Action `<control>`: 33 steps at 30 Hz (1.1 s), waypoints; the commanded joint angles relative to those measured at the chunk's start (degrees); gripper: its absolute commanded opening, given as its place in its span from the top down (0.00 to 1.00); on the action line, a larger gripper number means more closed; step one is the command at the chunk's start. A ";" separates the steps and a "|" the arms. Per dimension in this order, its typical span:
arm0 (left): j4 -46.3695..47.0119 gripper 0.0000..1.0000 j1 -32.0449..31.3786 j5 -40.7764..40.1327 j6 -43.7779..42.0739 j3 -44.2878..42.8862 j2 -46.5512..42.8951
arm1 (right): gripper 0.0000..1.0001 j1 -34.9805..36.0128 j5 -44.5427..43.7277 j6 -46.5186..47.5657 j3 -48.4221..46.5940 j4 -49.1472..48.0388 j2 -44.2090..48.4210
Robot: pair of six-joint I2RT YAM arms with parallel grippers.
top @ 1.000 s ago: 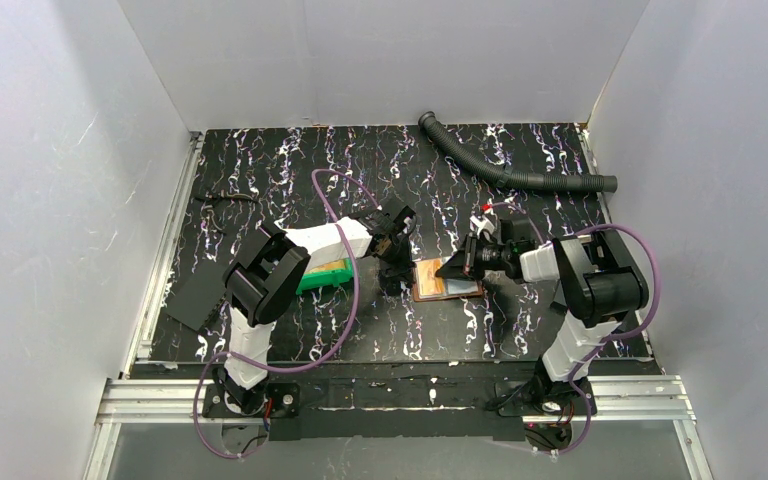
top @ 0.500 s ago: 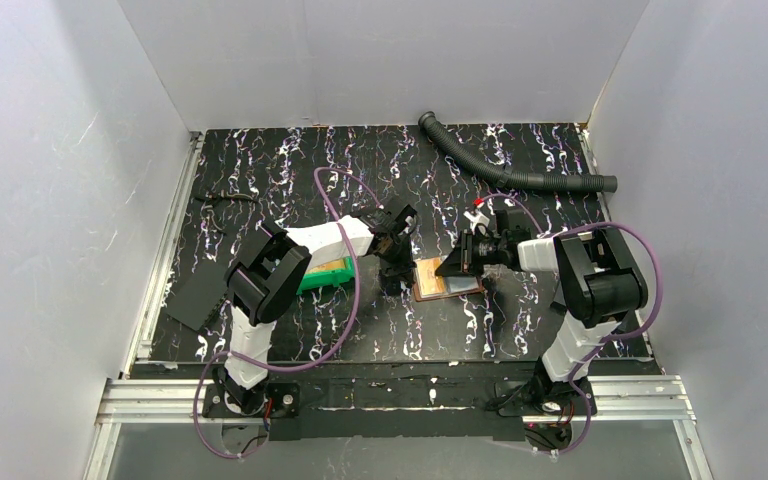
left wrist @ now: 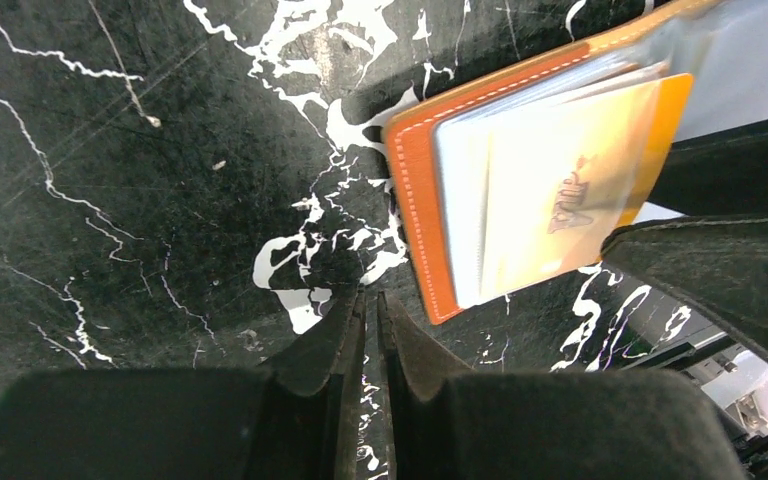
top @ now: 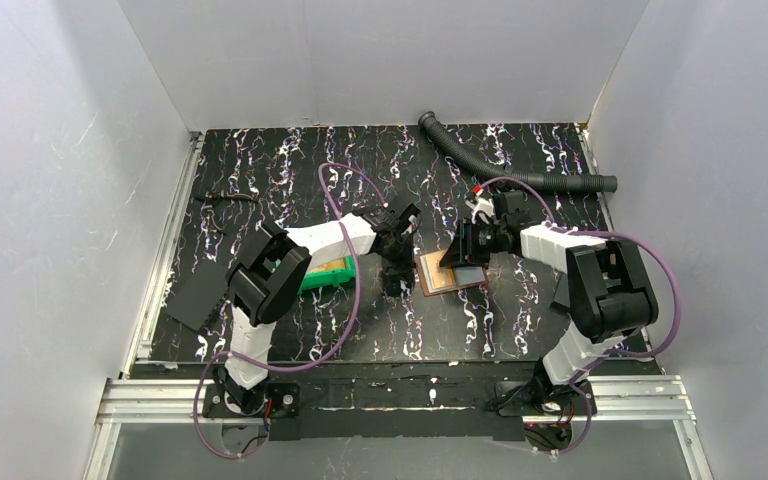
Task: Put the credit cards into the card holder
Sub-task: Insert the credit card into the card holder.
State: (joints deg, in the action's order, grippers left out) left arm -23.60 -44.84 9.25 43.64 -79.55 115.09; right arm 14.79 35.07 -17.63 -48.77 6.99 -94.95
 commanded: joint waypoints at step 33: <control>-0.04 0.89 -0.15 3.68 1.46 -6.64 3.81 | 0.57 1.65 -0.71 0.31 -2.82 -0.07 1.46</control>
State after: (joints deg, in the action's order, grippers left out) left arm -19.80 -44.80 15.06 46.88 -83.35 119.90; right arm 16.28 33.70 -15.91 -50.06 8.54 -94.61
